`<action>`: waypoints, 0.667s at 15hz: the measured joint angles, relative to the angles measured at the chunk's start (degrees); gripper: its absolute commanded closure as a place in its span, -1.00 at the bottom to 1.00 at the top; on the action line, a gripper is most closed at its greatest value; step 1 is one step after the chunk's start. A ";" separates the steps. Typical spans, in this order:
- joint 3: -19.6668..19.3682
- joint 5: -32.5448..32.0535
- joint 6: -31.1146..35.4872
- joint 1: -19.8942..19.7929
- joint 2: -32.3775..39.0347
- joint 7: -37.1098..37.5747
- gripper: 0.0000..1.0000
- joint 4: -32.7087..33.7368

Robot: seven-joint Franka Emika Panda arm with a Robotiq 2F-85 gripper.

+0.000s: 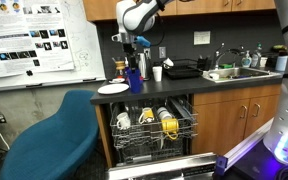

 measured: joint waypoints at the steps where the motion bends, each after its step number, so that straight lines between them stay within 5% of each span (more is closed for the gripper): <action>1: -0.31 -0.03 -0.08 -0.01 0.01 -0.02 -1.00 0.03; 10: -1.75 -0.12 -0.47 -0.19 0.89 -0.44 -1.00 1.55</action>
